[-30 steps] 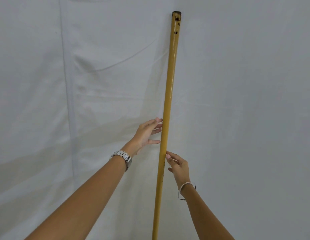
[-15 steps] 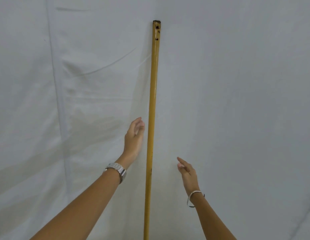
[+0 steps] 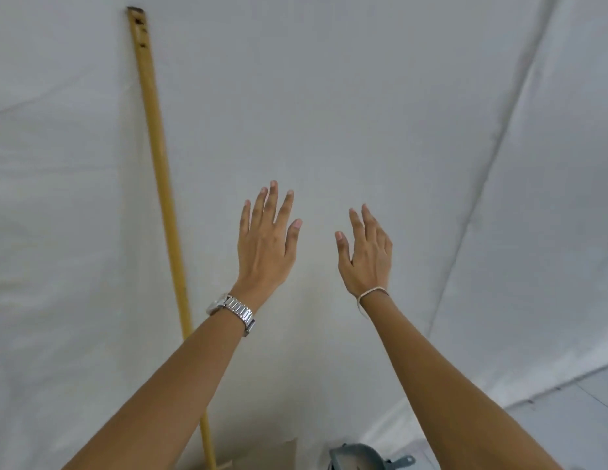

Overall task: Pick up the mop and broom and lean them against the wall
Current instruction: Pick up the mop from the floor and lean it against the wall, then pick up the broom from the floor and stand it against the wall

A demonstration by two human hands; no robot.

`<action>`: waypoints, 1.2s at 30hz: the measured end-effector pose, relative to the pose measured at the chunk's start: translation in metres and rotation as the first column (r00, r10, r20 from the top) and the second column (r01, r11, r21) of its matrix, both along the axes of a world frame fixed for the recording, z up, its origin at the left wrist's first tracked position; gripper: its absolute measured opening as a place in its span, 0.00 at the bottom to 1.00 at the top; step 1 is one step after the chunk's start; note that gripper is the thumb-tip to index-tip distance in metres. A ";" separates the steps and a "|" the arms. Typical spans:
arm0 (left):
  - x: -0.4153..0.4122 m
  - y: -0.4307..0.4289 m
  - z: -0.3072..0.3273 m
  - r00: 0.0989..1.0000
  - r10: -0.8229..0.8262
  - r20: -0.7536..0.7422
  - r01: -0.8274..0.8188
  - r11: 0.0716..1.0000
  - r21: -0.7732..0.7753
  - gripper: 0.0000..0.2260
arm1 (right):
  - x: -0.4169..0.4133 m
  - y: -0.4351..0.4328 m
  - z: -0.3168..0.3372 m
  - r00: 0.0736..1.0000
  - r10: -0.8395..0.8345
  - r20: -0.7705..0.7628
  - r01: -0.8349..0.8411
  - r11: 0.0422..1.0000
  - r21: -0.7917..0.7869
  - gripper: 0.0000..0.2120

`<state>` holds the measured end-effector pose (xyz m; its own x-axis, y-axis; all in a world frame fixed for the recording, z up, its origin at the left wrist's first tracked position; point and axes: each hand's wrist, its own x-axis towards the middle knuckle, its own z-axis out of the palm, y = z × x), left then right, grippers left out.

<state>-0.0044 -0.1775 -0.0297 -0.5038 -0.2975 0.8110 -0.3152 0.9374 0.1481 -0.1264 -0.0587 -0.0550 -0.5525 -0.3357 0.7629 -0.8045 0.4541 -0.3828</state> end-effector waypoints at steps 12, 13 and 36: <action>-0.149 0.245 -0.112 0.982 -0.148 0.114 0.117 0.963 0.241 0.23 | -0.134 0.281 -0.065 0.988 -0.116 -0.099 0.146 0.910 0.388 0.24; -0.165 0.268 -0.128 0.982 -0.138 0.125 0.100 0.956 0.275 0.24 | -0.151 0.305 -0.077 0.989 -0.116 -0.087 0.142 0.896 0.421 0.25; -0.248 0.434 -0.702 0.728 -0.193 0.658 -0.377 0.689 0.619 0.25 | -0.284 0.460 -0.643 0.881 -0.064 0.469 -0.333 0.621 0.710 0.23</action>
